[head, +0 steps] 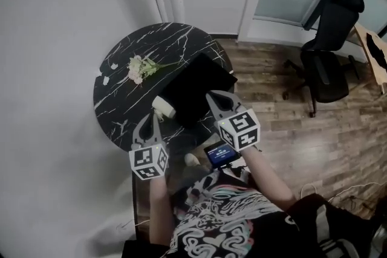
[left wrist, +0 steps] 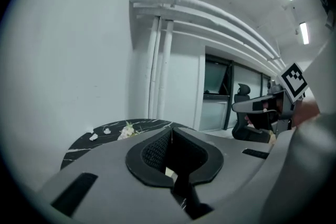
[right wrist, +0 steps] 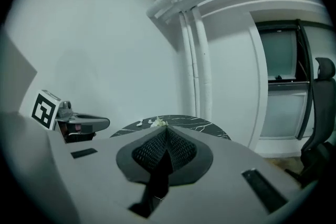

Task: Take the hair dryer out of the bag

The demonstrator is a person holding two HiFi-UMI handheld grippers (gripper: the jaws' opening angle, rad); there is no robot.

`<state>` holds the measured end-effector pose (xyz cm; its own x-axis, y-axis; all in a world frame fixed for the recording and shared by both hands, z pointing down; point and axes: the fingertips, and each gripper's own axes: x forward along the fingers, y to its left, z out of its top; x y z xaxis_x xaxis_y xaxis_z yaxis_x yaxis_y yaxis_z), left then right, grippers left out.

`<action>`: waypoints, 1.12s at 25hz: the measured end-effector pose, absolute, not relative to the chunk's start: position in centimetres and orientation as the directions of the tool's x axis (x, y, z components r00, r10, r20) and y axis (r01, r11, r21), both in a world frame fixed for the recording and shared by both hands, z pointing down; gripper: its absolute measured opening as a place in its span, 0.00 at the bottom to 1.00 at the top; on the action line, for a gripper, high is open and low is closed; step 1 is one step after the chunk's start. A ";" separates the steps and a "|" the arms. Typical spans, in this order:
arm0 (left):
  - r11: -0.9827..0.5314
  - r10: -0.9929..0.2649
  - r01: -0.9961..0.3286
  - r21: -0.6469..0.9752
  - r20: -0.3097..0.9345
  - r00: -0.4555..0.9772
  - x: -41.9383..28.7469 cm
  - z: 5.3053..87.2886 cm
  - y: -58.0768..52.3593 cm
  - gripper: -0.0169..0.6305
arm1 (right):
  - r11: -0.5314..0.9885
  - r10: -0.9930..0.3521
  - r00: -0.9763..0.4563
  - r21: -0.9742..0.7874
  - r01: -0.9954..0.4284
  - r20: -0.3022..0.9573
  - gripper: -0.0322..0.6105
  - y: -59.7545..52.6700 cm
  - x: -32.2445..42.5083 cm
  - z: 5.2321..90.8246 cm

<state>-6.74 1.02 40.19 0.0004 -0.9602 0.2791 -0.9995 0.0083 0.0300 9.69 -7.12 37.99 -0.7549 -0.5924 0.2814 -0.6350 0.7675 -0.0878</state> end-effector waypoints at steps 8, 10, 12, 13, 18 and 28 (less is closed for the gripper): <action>0.062 -0.968 -0.998 -0.026 0.242 -0.066 -4.7 39.0 3.3 0.05 | 0.807 -0.561 -0.794 -0.058 -0.587 0.234 0.08 -6.0 10.9 36.5; 0.069 -0.968 -0.997 -0.031 0.241 -0.075 -4.5 39.0 3.4 0.05 | 0.808 -0.561 -0.794 -0.052 -0.587 0.235 0.08 -5.9 11.1 36.8; 0.072 -0.968 -0.997 -0.042 0.238 -0.080 -4.4 39.0 3.5 0.05 | 0.814 -0.553 -0.796 -0.047 -0.579 0.245 0.08 -5.6 11.1 37.3; 0.070 -0.968 -0.996 -0.048 0.237 -0.079 -4.2 38.9 3.5 0.05 | 0.817 -0.548 -0.798 -0.042 -0.575 0.250 0.08 -5.4 11.1 37.6; 0.054 -0.970 -0.997 -0.050 0.232 -0.064 -3.5 38.7 3.6 0.05 | 0.825 -0.539 -0.806 -0.038 -0.564 0.242 0.08 -5.2 11.1 37.4; 0.046 -0.970 -0.996 -0.073 0.236 -0.062 -3.3 38.6 3.5 0.05 | 0.832 -0.534 -0.812 -0.027 -0.554 0.236 0.08 -4.8 10.9 37.2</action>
